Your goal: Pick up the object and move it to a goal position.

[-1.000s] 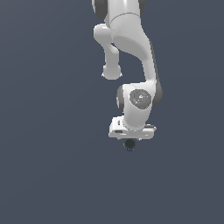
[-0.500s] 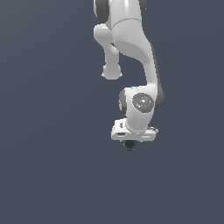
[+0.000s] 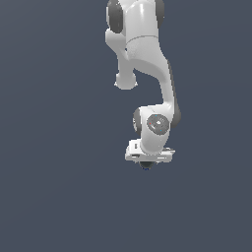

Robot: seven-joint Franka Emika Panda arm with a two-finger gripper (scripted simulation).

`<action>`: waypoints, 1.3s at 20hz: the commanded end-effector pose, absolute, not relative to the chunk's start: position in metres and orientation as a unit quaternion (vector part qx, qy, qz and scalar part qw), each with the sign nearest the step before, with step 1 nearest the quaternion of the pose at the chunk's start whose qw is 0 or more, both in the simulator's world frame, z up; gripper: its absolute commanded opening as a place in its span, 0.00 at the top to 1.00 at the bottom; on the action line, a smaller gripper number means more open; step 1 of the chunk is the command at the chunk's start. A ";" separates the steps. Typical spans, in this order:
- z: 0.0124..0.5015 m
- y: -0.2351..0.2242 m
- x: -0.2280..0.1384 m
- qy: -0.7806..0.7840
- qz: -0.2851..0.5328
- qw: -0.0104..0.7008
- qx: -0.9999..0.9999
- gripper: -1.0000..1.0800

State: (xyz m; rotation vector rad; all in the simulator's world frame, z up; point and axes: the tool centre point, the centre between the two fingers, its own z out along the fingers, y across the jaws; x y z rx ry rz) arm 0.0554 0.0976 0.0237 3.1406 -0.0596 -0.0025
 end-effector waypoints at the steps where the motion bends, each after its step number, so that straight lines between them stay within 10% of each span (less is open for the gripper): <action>1: 0.016 0.098 0.056 -0.019 0.000 0.000 1.000 0.04; 5: 0.014 0.098 0.057 -0.019 0.000 0.000 1.000 0.04; 6: 0.014 0.098 0.057 -0.019 0.000 0.000 1.000 1.00; 26: 0.017 0.080 0.046 -0.019 0.000 0.000 1.000 1.00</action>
